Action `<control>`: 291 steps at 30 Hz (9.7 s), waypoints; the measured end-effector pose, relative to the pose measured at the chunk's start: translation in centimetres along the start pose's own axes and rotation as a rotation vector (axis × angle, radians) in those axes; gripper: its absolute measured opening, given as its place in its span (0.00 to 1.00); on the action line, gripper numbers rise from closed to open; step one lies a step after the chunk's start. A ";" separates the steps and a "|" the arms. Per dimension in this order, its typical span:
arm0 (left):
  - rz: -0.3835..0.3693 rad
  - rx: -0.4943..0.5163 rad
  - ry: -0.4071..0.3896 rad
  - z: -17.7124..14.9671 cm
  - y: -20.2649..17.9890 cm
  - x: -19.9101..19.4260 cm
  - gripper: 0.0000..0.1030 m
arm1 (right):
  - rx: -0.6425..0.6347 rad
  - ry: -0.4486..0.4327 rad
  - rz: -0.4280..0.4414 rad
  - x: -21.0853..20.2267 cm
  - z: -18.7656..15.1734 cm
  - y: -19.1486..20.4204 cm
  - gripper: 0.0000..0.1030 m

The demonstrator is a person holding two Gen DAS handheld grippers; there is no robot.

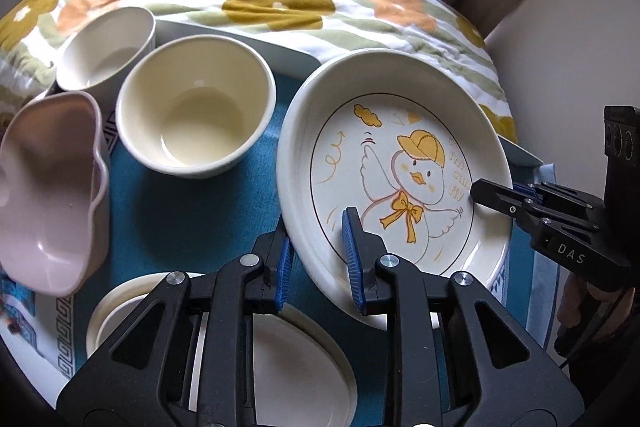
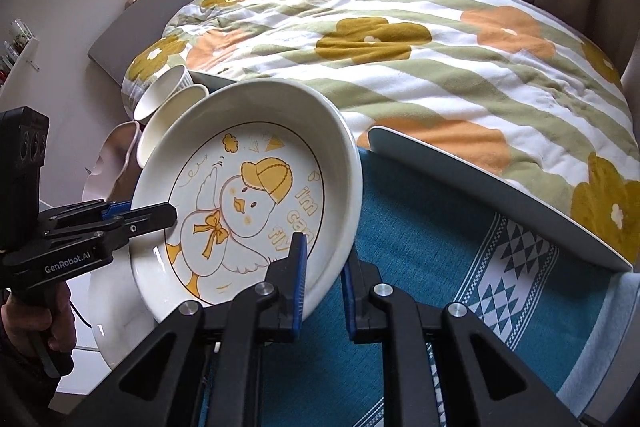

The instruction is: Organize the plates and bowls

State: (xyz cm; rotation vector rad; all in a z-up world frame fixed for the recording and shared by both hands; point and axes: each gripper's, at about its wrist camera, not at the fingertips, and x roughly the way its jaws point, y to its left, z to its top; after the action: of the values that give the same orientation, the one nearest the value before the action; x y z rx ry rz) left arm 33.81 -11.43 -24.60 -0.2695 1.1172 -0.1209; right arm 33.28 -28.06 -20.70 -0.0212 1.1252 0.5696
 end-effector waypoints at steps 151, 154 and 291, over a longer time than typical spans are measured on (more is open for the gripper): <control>-0.079 -0.021 0.151 0.7 28.7 -2.5 0.18 | 0.158 0.117 -0.058 16.2 3.6 24.2 0.14; -0.049 0.021 0.135 0.7 28.1 -3.1 0.18 | 0.155 0.103 -0.065 15.8 3.6 24.4 0.14; -0.025 -0.125 0.106 6.7 15.3 2.5 0.49 | 0.140 0.095 -0.129 11.2 9.4 11.4 0.60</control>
State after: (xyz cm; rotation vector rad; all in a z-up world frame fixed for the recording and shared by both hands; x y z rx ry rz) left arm 40.34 3.71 -28.27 -0.3926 1.2286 -0.0883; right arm 39.57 -10.76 -23.10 -0.0002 1.2444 0.3769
